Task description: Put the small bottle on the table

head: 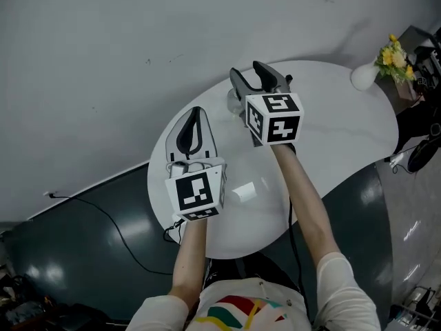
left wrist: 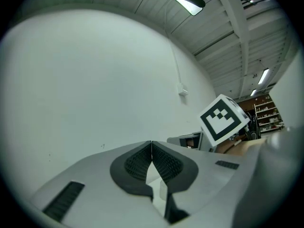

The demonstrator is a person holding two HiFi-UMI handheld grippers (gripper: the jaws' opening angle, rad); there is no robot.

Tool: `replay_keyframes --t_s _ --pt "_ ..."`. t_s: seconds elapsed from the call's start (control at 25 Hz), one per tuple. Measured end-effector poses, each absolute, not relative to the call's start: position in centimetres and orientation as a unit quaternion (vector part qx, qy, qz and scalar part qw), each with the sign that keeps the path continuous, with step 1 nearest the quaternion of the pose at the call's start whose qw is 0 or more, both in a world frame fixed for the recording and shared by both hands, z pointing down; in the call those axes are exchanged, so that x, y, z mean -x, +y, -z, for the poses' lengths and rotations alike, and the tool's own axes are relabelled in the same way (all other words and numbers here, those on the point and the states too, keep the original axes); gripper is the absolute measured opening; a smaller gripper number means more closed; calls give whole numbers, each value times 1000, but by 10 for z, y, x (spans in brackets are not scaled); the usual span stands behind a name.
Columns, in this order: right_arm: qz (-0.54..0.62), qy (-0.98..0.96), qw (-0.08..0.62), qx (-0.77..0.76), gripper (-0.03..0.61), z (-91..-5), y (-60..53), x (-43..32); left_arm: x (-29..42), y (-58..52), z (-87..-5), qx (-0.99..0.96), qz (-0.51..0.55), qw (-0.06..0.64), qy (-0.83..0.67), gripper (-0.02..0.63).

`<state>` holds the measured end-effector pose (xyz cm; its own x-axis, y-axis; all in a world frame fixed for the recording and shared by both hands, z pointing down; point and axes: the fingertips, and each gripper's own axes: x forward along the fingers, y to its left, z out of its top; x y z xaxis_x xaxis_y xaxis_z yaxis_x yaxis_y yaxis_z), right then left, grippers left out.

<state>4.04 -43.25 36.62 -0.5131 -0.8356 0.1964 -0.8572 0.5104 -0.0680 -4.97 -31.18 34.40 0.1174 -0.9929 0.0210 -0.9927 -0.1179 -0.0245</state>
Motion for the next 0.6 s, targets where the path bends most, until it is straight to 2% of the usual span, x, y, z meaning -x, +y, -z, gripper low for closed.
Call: replay_keyframes --t_s 0.16,0.32,0.6 --pt "-79 -858 -9 -507 146 -313 -397 -65 42 -305 -312 752 6 21 658 18" --pt "1 -837 -9 -547 56 -267 -348 -92 33 -286 -291 756 0 23 654 18" --pt "97 -822 -4 -560 15 -222 -261 -92 34 -248 -269 757 -3 26 653 18"
